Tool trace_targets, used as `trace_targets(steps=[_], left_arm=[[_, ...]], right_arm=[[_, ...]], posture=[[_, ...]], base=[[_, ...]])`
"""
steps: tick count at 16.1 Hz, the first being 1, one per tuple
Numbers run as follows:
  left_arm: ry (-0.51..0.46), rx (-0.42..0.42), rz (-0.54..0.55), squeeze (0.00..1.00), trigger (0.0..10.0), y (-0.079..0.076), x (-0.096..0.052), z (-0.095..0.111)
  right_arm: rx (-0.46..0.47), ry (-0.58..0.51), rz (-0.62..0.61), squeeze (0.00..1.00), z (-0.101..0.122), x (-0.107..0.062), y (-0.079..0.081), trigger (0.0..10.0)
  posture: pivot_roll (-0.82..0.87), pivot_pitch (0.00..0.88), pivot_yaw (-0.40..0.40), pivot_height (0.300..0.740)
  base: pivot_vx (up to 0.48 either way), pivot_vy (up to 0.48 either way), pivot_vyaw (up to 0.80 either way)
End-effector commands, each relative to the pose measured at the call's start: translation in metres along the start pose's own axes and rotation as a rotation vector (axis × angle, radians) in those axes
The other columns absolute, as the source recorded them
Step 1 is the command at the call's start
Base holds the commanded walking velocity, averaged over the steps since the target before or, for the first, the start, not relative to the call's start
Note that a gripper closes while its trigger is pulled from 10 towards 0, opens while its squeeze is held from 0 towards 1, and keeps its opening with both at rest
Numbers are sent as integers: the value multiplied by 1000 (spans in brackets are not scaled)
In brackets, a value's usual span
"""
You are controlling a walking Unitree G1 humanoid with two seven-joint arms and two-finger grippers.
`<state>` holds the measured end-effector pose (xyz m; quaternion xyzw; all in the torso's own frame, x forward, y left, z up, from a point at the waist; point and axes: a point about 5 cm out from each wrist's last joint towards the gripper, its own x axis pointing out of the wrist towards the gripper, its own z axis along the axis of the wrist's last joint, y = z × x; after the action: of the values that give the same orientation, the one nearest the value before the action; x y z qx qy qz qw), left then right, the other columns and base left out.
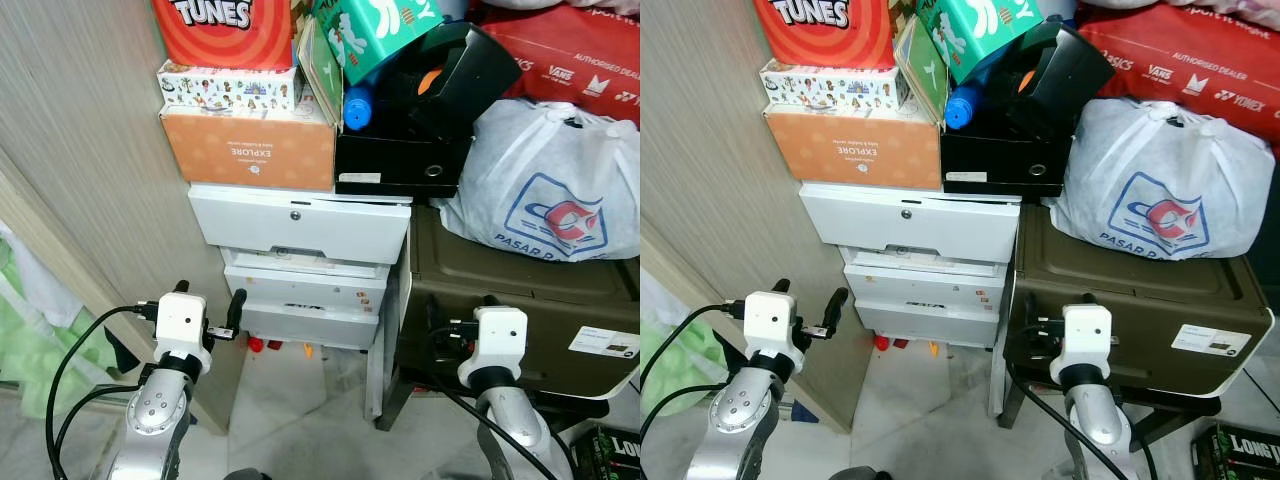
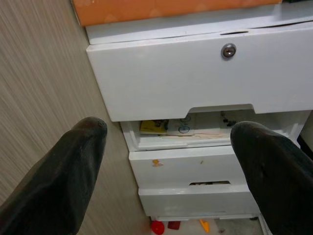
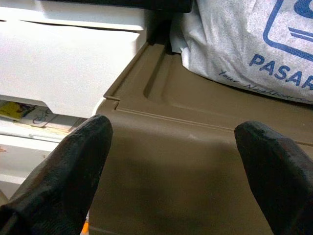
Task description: Clean up the room
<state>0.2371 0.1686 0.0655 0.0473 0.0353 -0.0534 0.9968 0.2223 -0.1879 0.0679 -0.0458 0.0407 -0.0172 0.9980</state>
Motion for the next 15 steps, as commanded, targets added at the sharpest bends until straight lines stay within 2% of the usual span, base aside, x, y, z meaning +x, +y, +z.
trace_targets(steps=[1,7,12,15], left_arm=[[-6,5,-4,0,10000,0,-1,2],[-10,-12,21,0,10000,-4,-2,-1],[-41,-8,36,0,10000,-1,11,5],[-20,28,9,0,10000,7,7,0]], right_arm=[[-13,-12,-4,0,5,1,-3,10000],[-36,-12,22,0,9,6,-7,10000],[-31,-33,3,0,14,11,-11,10000],[-22,-8,-21,0,4,-5,-12,10000]], posture=[[-44,62,18,740],[-45,46,-31,740],[-59,0,-18,740],[-73,0,13,740]], base=[[0,0,0],[0,0,0],[0,0,0],[0,0,0]])
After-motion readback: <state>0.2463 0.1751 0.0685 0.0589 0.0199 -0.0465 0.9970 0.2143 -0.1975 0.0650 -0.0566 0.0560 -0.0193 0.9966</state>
